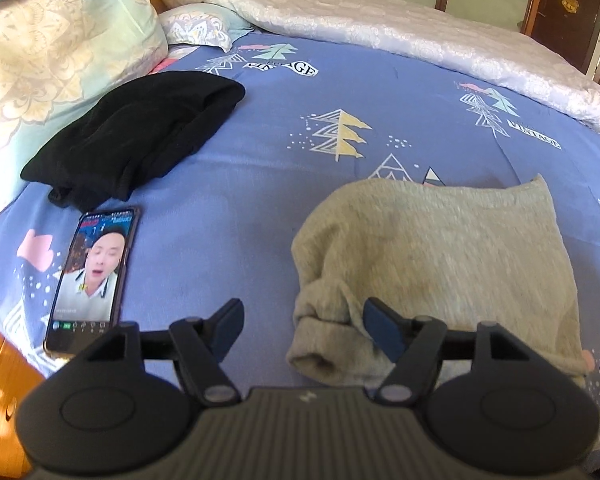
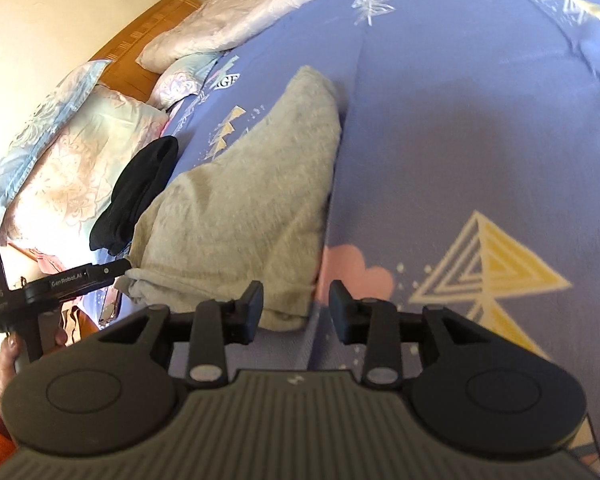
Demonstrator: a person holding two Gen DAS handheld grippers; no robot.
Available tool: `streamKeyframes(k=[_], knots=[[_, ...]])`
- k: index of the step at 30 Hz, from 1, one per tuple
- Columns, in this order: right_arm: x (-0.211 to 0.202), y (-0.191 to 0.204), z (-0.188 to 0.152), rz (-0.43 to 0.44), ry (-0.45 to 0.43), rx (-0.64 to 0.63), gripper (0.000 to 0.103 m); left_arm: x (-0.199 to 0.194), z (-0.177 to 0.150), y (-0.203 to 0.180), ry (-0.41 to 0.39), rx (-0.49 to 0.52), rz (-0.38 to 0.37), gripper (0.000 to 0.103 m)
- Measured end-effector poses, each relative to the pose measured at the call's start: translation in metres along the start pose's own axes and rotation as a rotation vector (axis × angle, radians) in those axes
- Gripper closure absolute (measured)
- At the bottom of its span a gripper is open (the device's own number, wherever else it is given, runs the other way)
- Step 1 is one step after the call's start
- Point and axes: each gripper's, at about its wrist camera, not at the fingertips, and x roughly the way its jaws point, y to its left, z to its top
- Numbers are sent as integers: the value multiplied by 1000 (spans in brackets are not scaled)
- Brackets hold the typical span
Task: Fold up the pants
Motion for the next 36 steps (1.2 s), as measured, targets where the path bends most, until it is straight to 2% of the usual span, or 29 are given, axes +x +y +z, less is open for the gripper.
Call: streamKeyframes(k=[9,16,20,22,25,27,36], knots=[[3,7,-5,22,26,-28,61,-4,-2,-6,-3,14,20,35],[8,-1,-8,30,63,17,56,-2,-2,-2,2,0,13,31],[11,-6,-10,39,96,56,52,-2,2,17,12,-100,-75,21],[13,-9,-10,43,107,74,52,0,6,30,16,-163,-138,20],[14,-11,-10,48,111,93,52,8,13,44,27,-232,-171,7],[15,-13,-9,49,110,103,52,14,16,49,29,-250,-175,7],[31,-14,11,42,86,144,51,69,16,32,162,-305,-334,7]])
